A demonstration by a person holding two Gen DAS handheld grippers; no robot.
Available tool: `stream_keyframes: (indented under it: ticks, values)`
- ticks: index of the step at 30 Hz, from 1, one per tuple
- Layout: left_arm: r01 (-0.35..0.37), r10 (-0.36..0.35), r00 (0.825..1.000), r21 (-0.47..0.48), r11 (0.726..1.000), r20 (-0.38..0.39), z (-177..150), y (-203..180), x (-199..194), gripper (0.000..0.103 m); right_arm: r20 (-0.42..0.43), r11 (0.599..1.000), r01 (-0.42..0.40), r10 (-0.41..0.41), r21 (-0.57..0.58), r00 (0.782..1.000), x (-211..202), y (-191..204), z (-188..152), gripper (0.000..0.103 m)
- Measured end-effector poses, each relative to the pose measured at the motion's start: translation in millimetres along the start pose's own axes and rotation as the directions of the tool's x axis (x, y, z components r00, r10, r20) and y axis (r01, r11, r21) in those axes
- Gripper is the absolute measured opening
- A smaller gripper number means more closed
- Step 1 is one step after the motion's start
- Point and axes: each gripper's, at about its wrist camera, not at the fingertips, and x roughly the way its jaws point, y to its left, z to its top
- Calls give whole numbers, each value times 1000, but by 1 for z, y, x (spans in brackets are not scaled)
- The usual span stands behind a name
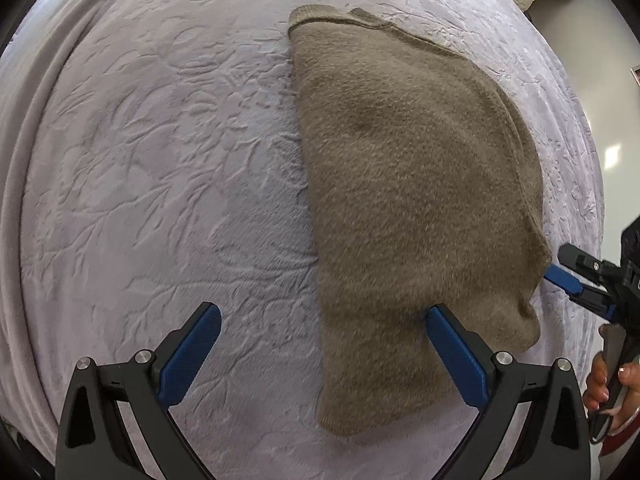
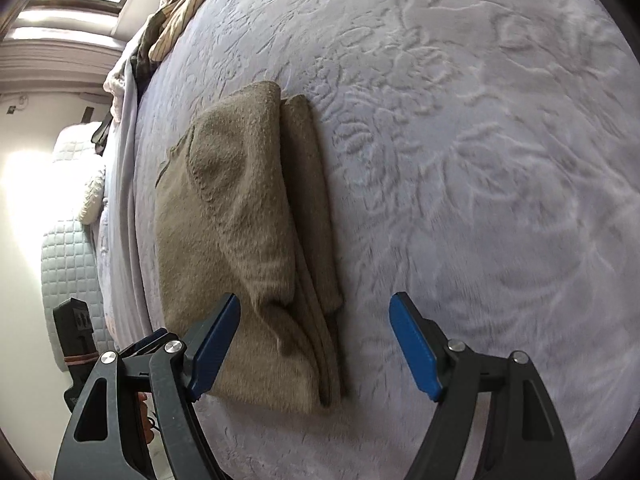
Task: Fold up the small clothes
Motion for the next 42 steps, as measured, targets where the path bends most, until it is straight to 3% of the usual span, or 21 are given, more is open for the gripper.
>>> stream_keyframes:
  ticks: [8,15,20,29,32,34,36,38,39,42]
  values:
    - [179,-179,984,74,981,-16,29,-18,29,103,-40,991,-123,121,-58,992,23,-2,41,80]
    - [165,-162,986,129,978,-33,39,-45,46,103,-95,980,-177,168,-89,981,42,-4,56,80]
    - [175,-172,985,132,976,-33,44,-57,54,103,-143,956,-268,251,-115,957,51,3,61,80]
    - [169,-168,986,134,977,-19,53,-79,67,103,-170,934,-328,303,-143,938,71,19,70,83]
    - [162,-161,987,137,977,-15,55,-83,70,101,-163,939,-321,299,-125,940,79,22,72,83]
    - [153,-155,988,139,978,-2,53,-84,68,93,-153,949,-298,281,-101,947,81,22,73,83]
    - [150,-155,988,150,977,23,47,-84,60,80,-151,957,-276,260,-94,954,82,25,73,73]
    - [149,-160,986,173,974,52,45,-87,51,62,-160,957,-277,261,-83,952,81,26,73,43]
    - [155,-170,983,185,970,66,43,-86,45,54,-155,950,-305,292,-66,944,78,26,72,38]
    - [208,-225,971,177,962,78,43,-81,31,49,-134,930,-363,353,-63,926,66,36,64,36]
